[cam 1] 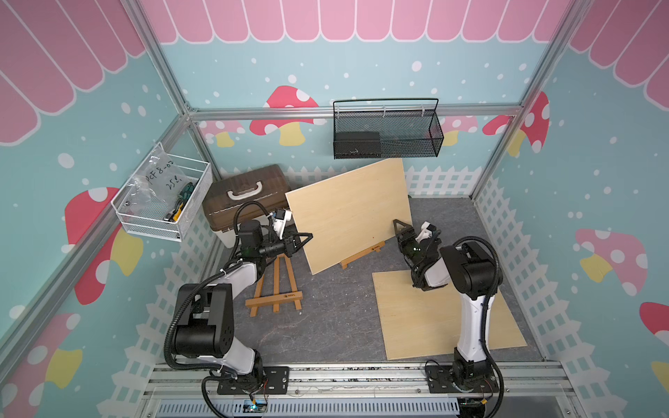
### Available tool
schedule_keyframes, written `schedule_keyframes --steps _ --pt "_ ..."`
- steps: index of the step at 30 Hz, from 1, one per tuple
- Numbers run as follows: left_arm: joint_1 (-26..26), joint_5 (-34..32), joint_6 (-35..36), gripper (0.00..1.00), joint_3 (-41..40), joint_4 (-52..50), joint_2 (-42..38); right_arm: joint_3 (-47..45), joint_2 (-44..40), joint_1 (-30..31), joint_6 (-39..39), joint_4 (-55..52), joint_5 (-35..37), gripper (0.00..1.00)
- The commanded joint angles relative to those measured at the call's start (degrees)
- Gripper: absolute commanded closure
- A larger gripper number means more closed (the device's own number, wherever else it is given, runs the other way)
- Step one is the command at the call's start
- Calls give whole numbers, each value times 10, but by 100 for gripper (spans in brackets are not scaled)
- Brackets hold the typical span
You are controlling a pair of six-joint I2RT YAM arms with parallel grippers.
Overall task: Disassemble the easel
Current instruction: Pick up the drawing board from the easel.
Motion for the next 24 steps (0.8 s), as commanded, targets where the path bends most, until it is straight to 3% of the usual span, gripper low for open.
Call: schedule_keyframes --steps 1,24 --pt "-11 -3 32 100 -2 -114 -8 -1 -56 8 -10 256 -19 18" --pt "-28 -18 85 100 -22 -156 -87 -40 -119 19 -24 256 -14 18"
